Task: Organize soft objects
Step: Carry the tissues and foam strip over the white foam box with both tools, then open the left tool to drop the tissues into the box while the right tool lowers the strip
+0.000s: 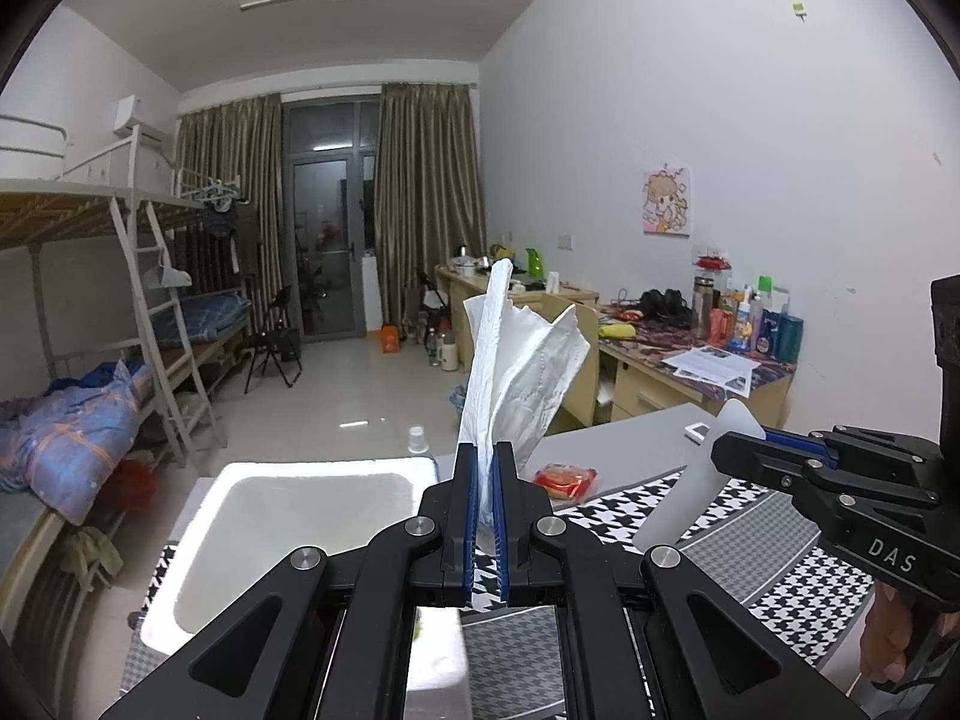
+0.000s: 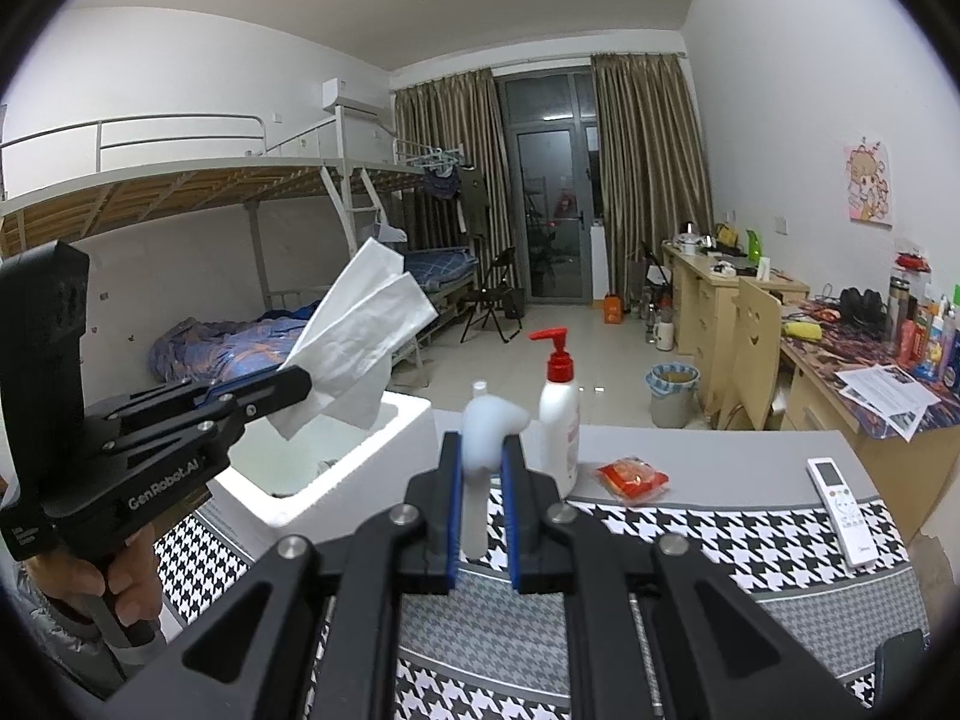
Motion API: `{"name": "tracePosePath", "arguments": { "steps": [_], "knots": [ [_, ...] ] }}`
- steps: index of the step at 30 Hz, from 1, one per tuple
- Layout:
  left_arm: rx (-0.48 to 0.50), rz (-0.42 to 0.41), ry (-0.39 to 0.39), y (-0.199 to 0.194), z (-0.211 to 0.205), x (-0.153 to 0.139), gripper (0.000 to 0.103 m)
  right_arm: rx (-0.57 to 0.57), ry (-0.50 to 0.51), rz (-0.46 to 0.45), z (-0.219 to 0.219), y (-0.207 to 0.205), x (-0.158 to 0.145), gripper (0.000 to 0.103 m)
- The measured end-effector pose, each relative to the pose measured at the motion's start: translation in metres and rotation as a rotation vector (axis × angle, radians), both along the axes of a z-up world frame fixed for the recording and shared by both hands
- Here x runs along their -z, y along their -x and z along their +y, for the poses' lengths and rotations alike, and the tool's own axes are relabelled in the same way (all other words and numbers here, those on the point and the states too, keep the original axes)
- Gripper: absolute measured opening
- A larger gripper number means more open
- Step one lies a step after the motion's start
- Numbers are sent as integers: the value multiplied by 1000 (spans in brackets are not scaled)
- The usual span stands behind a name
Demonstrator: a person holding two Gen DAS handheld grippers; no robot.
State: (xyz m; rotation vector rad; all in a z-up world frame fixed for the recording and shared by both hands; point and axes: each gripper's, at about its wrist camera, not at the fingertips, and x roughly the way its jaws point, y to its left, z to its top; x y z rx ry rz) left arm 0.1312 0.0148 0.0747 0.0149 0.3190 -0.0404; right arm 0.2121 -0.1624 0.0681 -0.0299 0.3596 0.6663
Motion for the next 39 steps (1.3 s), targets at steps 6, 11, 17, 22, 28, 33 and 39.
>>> {"name": "tracePosePath", "arguments": {
  "steps": [6,11,17,22,28,33,39],
  "knots": [
    [-33,-14,9,1,8,-2,5,-26,-4,-4,9,-1,-2,15],
    [-71,-20,10,1,17,-2,5,-48,-6,-3,18,-1,-4,15],
    [-139,-25,1,0,26,-2,5,-77,-8,-6,30,-4,-8,15],
    [-184,-13,-2,-1,34,2,5,-99,-12,7,36,-10,-6,15],
    [-218,9,-1,-4,43,7,5,-120,-9,13,43,-12,-4,15],
    [-235,29,1,-6,49,11,5,-129,-7,15,47,-12,-4,15],
    [-241,60,9,-10,57,18,5,-133,3,14,53,-9,-3,15]
  ]
}}
